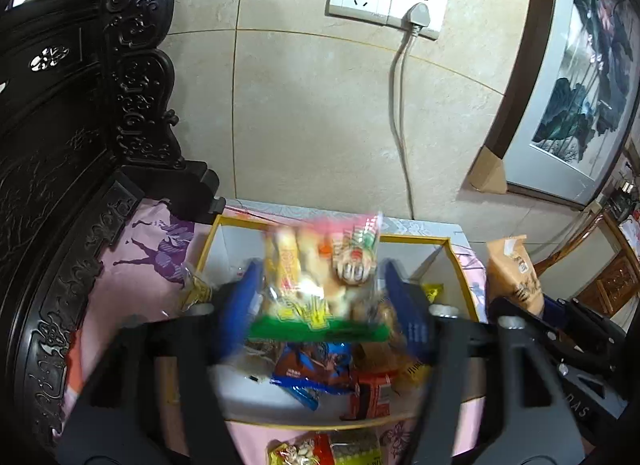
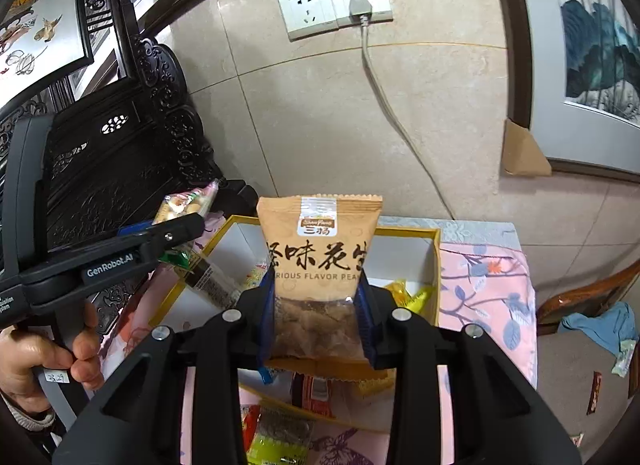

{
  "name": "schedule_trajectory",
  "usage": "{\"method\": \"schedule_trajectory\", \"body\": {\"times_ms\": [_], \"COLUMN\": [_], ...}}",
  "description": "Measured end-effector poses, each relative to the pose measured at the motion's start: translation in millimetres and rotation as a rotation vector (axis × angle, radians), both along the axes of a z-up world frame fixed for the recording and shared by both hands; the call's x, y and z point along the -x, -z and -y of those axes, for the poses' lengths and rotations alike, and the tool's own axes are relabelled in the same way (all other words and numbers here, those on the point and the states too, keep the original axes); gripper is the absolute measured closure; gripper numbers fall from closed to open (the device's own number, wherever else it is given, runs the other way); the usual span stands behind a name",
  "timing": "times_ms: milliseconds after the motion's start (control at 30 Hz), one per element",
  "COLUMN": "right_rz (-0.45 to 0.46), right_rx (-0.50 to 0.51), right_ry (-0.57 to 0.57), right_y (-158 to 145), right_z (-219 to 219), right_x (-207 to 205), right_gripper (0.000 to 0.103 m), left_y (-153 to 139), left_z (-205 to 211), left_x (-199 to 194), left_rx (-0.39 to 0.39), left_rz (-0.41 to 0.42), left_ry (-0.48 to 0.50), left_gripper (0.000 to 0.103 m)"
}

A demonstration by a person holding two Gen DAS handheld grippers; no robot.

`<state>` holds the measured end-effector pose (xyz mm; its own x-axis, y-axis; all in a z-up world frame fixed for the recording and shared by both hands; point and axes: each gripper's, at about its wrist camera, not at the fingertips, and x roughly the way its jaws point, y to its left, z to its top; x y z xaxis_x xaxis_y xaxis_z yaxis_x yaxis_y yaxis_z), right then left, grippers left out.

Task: Organize snacks
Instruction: 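Carry the peanut bag and candy bag into the yellow box and open both tools, then move both open tools back down to the last two snacks, then grasp the green seed bag with the right tool while the left tool grasps the red-edged candy packet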

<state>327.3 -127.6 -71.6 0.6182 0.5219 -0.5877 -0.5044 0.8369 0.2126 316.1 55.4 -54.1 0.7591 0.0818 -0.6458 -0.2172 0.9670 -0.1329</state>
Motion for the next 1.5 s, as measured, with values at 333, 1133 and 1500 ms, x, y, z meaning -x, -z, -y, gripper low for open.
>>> {"method": "schedule_trajectory", "body": {"times_ms": [333,1133,1500], "right_rz": [0.048,-0.225,-0.361], "right_rx": [-0.058,0.03,0.23], "right_ry": [0.03,-0.026,-0.054], "right_y": [-7,84,169], "right_z": [12,5,-35], "right_x": [24,100,100], "right_gripper": [0.032,0.032,0.032], "left_y": [-6,51,72], "left_z": [-11,-35,-58], "left_x": [29,135,173], "left_rx": [-0.028,0.054,0.074], "left_rz": [0.033,-0.127,-0.197], "left_ry": [-0.058,-0.152,-0.214], "left_gripper": [0.002,0.002,0.002]}}
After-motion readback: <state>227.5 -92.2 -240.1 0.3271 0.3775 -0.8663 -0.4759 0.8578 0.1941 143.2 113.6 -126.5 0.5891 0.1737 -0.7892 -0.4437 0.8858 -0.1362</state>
